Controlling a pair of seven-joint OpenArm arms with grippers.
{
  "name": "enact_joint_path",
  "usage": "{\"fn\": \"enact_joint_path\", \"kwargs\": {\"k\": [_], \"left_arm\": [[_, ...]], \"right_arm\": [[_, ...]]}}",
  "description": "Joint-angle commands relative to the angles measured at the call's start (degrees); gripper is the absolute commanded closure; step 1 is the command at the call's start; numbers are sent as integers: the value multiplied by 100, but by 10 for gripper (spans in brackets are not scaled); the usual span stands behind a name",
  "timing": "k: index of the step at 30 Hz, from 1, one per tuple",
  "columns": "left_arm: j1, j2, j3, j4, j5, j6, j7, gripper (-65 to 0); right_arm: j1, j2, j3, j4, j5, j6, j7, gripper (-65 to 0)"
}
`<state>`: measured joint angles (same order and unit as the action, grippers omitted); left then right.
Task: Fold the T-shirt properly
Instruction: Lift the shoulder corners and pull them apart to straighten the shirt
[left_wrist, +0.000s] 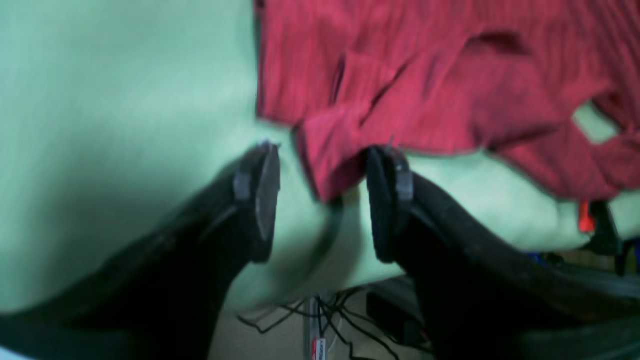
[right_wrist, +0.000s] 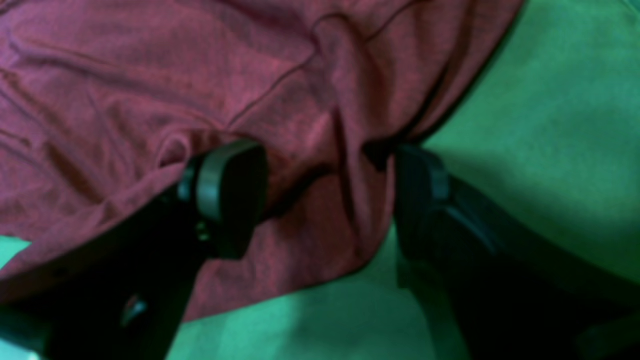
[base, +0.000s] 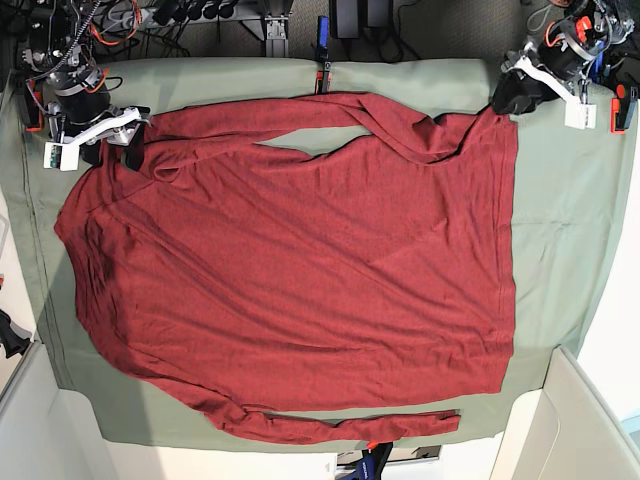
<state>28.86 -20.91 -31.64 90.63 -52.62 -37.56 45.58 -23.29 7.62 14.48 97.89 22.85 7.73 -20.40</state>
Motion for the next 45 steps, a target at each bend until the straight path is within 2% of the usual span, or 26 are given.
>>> {"fn": "enact_joint_path", "kwargs": {"k": [1,10,13,14,15,18,20,21,22,24,25,29,33,36,41,45], "left_arm": [[50,-28,0,44,-52,-15,35,-318],[-83,90,31,44,-155,-22,94,-318],[-140,92,129,42,39,-17,44,-316],[-138,92,170,44,111,-17,-15,-297],[-136,92,214,42,153,-17,-39,-241],[-118,90,339,44,363,-244,-37,-22],[-87,90,361,44,426,-244,-31,0],[-61,83,358,46,393,-244,22,0],[-17,66,348,68,289,-244,146,0],[94,57,269,179,-61,-244,417,0],[179,55,199,271,-190,-244,455,0],[621,35,-146,874,-247,-244,444,0],[966,-72,-321,1510,-247,-244,433,0],[1123,-129,-413,1744,-247,-244,420,0],[1147,-214,-817,1790,-358,-244,433,0],[1128,-354,-1091,1792,-555,-244,433,0]], "right_arm": [[-39,28,-9,35,7,-2,-129,-422],[-37,28,-9,35,4,0,-131,-422],[-39,28,-9,35,2,-2,-131,-422],[-37,28,-9,35,-11,-2,-131,-422],[-37,28,-9,35,-44,-2,-131,-422],[-37,28,-9,35,-107,-2,-131,-420],[-37,28,-9,35,-225,2,-129,-409],[-37,28,-9,35,-310,2,-129,-358],[-37,28,-9,35,-382,2,-129,-274],[-39,28,-9,35,-402,0,-129,-65],[-39,28,-9,35,-402,0,-131,0],[-122,28,-9,42,-400,72,-133,0],[-133,28,103,81,-393,479,-422,0],[-136,28,339,166,-291,573,-555,0],[-168,42,977,326,393,929,-828,0],[-293,160,1421,516,881,1093,-866,0]]}}
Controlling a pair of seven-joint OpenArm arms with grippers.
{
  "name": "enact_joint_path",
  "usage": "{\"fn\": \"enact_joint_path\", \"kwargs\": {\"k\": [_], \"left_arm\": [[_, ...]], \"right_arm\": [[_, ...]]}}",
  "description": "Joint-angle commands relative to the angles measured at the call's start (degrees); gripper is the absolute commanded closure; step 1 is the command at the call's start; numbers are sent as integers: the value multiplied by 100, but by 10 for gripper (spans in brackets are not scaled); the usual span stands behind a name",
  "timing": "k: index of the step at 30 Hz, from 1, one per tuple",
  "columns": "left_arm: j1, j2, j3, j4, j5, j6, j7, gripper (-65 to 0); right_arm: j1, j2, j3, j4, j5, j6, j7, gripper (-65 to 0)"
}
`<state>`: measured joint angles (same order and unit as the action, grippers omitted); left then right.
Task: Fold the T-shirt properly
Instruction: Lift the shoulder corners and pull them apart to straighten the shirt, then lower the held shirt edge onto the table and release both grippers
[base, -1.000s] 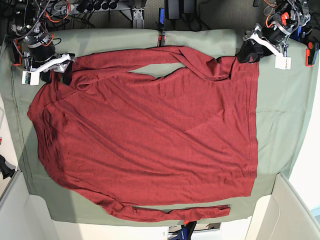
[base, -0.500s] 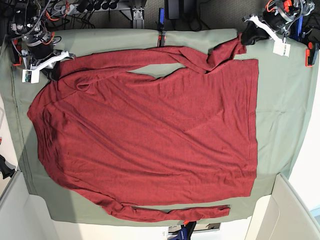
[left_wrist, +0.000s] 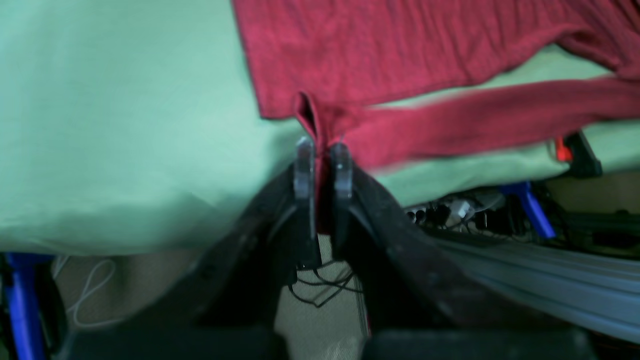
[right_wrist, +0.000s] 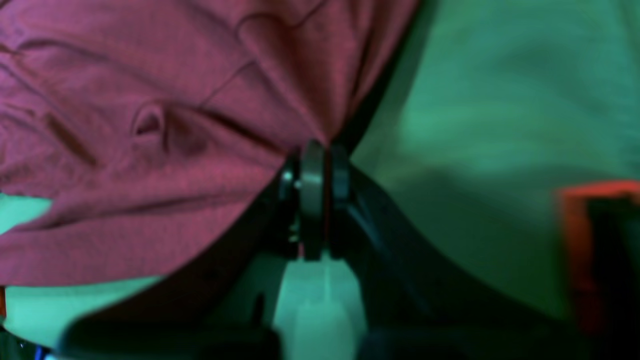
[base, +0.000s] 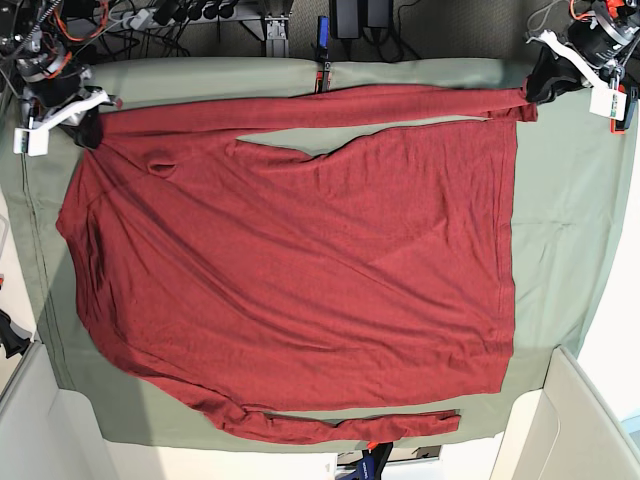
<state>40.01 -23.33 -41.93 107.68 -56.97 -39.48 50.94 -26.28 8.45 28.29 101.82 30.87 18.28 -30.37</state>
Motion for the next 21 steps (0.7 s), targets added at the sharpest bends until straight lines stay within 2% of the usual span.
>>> {"fn": "enact_joint_path", "kwargs": {"k": [1,6,15,21], "left_arm": [[9,-160,-92,85,-151,-52,-107,0],[-92,-354,-94,85,-151,-52,-144,0],[-778,-719,-24,-15,245,-52,-404,0],[-1641,-990,621,-717,549,-52,-616,0]], "right_arm": [[7,120,131,173,175,125,116,0],[111,332,315,227,428,313,120,0],[743,343,304,186,452,363,98,0],[1397,341,7,-125,280,358,101,0]]}}
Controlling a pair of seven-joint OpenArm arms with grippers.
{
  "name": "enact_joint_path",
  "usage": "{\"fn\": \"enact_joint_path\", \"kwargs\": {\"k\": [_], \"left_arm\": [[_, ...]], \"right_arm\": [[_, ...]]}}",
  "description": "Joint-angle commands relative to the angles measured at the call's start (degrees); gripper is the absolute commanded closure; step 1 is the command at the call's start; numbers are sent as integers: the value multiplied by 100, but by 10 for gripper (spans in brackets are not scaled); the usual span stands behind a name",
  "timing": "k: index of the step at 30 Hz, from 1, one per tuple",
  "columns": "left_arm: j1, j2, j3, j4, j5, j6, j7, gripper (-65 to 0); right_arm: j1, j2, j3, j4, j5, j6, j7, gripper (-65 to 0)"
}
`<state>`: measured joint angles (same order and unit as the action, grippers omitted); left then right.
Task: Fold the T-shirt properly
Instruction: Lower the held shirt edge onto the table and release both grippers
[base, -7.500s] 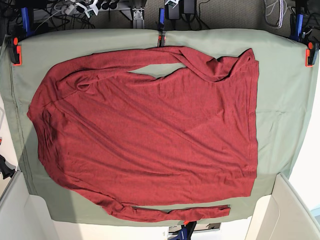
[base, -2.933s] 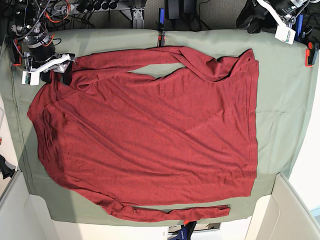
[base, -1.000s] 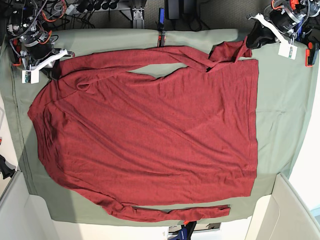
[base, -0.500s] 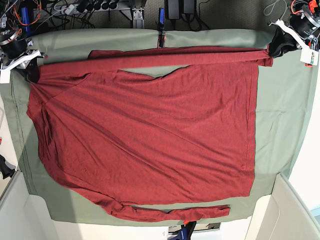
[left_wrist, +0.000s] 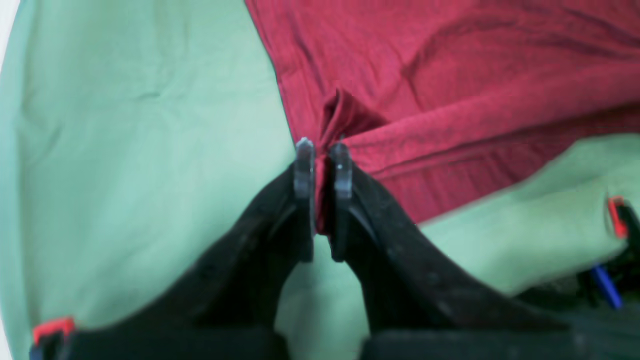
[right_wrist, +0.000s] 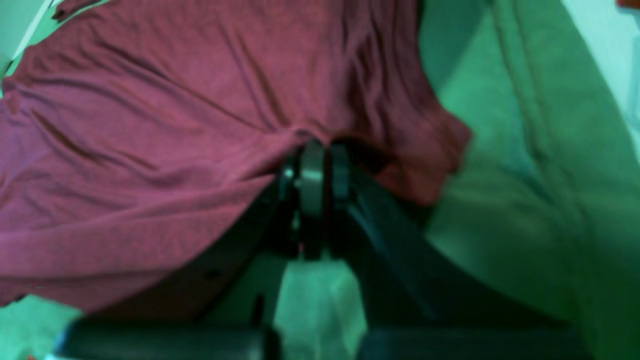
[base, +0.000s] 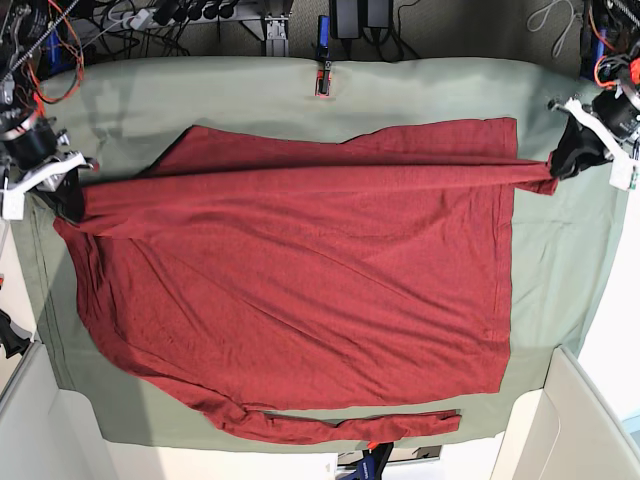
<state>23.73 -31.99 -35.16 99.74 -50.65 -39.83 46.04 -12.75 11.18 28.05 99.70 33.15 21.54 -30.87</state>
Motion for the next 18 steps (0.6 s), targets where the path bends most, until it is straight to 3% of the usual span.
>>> {"fn": "enact_joint_path", "kwargs": {"k": [1,8,18], "left_arm": [[-186,-140,109,-55,-46,-17,-125,0],[-1268,-155,901,-949,385,-17,-275,0],[-2675,-291,1700,-2402,483,-17,-479,0]], "right_arm": [[140,68,-46,35,7,33,153,0],[564,-57,-332,-188,-332,31,326,0],[1172,-87,-334,-662,-734,24,461,0]]}}
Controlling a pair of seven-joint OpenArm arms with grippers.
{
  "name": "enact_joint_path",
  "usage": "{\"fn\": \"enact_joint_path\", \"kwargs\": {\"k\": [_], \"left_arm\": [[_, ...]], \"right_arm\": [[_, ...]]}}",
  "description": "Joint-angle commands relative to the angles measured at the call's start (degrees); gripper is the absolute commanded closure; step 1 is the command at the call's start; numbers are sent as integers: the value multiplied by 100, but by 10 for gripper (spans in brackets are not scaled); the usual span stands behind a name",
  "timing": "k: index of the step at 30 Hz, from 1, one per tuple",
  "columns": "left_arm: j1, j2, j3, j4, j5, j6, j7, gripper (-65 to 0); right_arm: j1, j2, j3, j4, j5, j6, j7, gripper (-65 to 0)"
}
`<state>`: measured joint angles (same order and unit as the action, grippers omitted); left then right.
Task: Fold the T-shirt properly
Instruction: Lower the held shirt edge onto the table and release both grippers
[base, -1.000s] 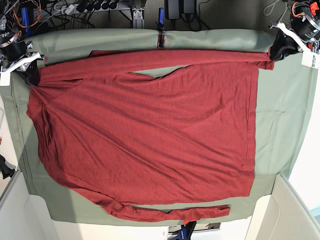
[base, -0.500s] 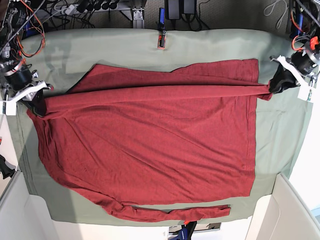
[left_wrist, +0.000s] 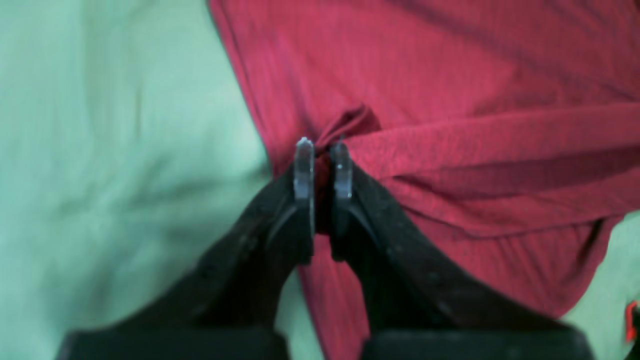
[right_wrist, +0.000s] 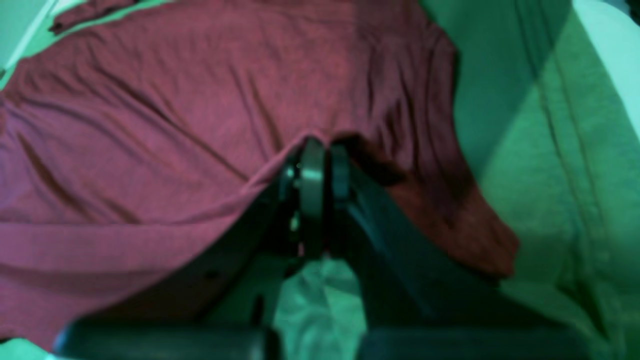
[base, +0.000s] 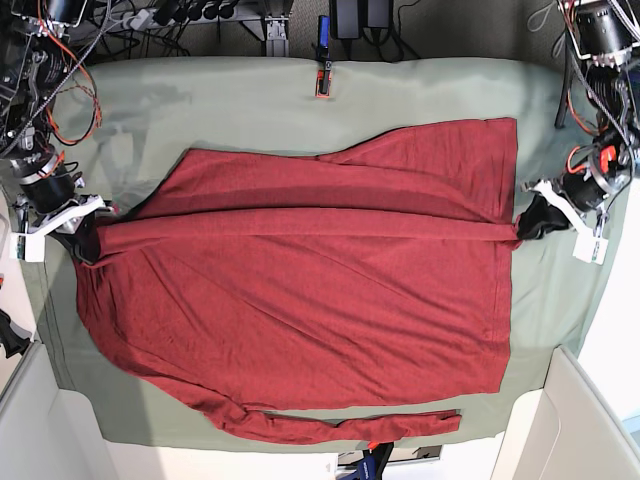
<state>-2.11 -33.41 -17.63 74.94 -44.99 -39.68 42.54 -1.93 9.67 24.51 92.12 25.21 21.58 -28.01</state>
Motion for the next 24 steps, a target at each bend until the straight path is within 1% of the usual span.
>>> {"fn": "enact_joint_path", "kwargs": {"k": [1,7,10,13,16,17,19,20,21,24], "left_arm": [[-210,-175,48,-26,-48,-32,-151,0],[-756,-199,334,-662,33,-32,-212,0],[-881,-201,348,-949,37,-32,-319,0],[-981,-199,348,-1156,166,-32,-470,0],[-1012,-199,348,-1274,179,-32,-581,0],[-1010,-199,348,-1283,181,-32,-616,-6],[-1012,-199,348,-1283,214,-32,-682,-70],[-1012,-199,348,-1283,234,-32,-708,-91],[-1012,-199,358,-1283,247,-32,-743,-102],[-1012,-197,474,-1287,337,-32,-809,-104]], "right_arm": [[168,63,20,-9,59,20,175,0],[640,63,20,-579,52,31,190,0],[817,63,20,-813,42,31,210,0],[973,61,20,-1001,22,31,234,0],[1139,63,20,-1228,-129,31,256,0],[1185,63,20,-1303,-146,31,256,0],[1257,61,15,-1421,-146,31,271,0],[1294,63,9,-1482,-149,31,271,0],[1311,63,9,-1530,-146,31,278,0],[1322,61,9,-1620,-149,31,352,0]]}}
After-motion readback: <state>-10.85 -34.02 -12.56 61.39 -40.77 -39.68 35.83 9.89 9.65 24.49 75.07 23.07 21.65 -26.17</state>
